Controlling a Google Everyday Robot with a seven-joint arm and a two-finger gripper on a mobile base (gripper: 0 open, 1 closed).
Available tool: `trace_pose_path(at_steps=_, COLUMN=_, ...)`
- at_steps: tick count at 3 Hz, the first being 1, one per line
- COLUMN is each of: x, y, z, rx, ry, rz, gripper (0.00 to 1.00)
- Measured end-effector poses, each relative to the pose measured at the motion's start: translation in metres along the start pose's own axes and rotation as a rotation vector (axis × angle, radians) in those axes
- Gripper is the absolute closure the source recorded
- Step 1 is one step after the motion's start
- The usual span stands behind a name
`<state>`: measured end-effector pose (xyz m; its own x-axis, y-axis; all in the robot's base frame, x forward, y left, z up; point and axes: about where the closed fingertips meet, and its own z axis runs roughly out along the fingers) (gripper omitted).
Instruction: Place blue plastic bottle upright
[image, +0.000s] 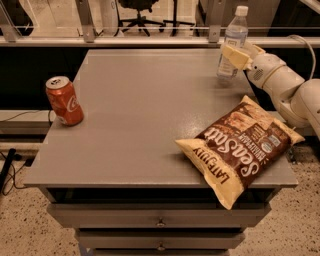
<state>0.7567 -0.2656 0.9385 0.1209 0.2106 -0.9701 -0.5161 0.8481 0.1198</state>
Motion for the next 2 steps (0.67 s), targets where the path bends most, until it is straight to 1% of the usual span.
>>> trace_pose_path(at_steps=1, x=-0.0022, y=0.0015, z=-0.0028, rx=-0.030, ry=0.011, rz=-0.023, gripper=1.00)
trace_pose_path(at_steps=2, x=0.0032, y=0.0010, z=-0.0102, rx=-0.041, ry=0.032, rz=-0.020, gripper=1.00)
